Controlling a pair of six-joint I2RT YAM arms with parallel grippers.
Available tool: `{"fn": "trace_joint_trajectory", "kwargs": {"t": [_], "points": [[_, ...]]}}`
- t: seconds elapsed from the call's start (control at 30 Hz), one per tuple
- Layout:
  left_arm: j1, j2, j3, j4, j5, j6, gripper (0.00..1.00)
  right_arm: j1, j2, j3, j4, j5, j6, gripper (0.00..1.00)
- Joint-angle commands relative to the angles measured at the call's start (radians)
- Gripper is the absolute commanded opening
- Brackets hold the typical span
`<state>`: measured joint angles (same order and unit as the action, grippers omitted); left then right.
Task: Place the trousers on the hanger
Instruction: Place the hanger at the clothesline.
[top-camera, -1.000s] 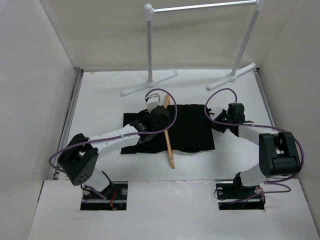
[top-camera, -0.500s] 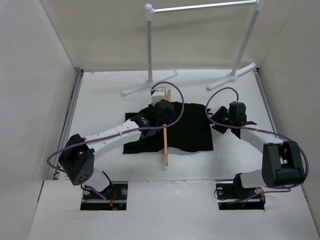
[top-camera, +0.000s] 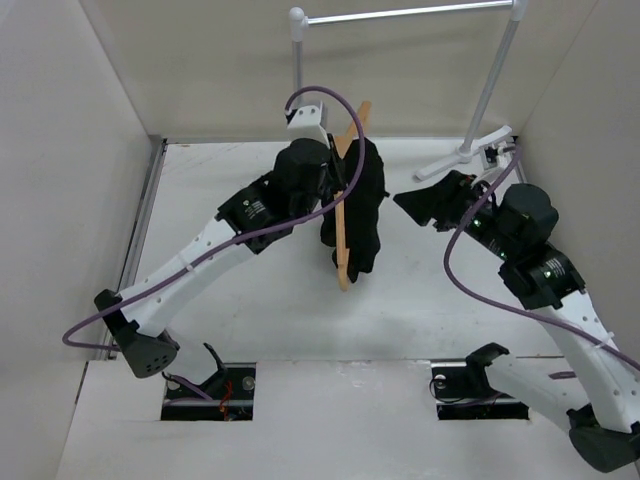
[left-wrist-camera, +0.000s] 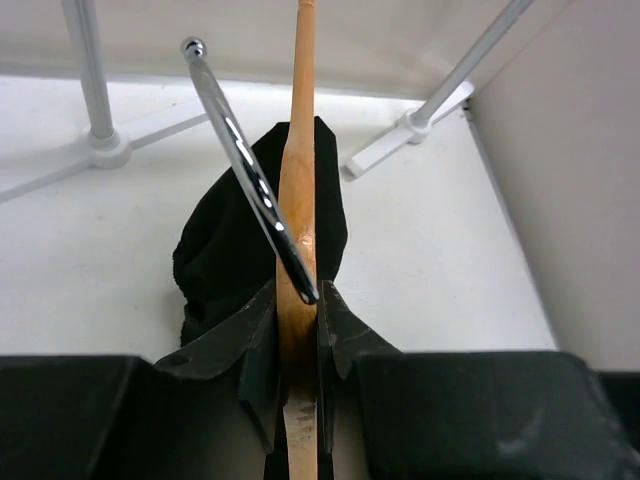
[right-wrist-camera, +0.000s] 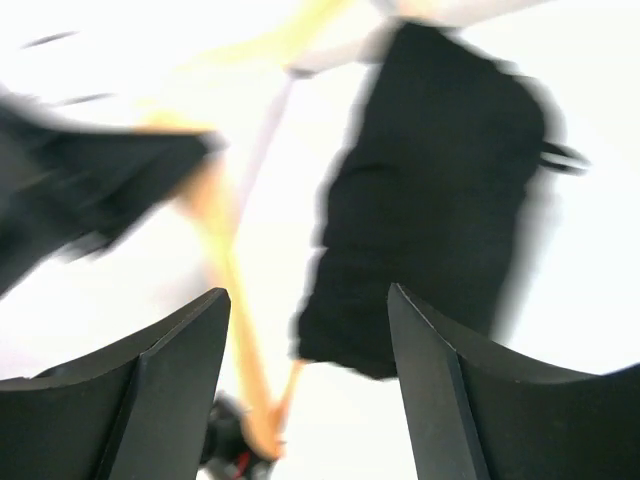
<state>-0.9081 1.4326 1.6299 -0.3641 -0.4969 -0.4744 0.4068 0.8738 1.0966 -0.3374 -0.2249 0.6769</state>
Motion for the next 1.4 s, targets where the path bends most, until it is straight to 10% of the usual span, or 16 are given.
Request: {"fn": "trace_joint_trajectory", "kwargs": {"t": [0.0, 0.6, 0.87, 1.27, 1.37], "points": [[-0.005, 0.005, 0.134, -0.01, 0.056, 0.031, 0.0, 0.126, 0.062, 0.077, 0.004, -0.002, -0.016, 0.71], [0.007, 0.084, 0.274, -0.087, 0.103, 0.028, 0.0, 0.45, 0.335, 0.06, 0.182, 0.07, 0.045, 0.59], [0.021, 0.097, 0.271, -0.076, 0.101, 0.026, 0.03, 0.476, 0.326, 0.023, 0.242, 0.113, 0.116, 0.13], [0.024, -0.049, 0.271, -0.013, 0.104, 0.02, 1.0, 0.349, 0.367, 0.198, 0.371, 0.021, 0.2, 0.08], [0.024, -0.109, 0.259, 0.011, 0.098, 0.02, 1.0, 0.312, 0.384, 0.239, 0.37, 0.001, 0.201, 0.07]]}}
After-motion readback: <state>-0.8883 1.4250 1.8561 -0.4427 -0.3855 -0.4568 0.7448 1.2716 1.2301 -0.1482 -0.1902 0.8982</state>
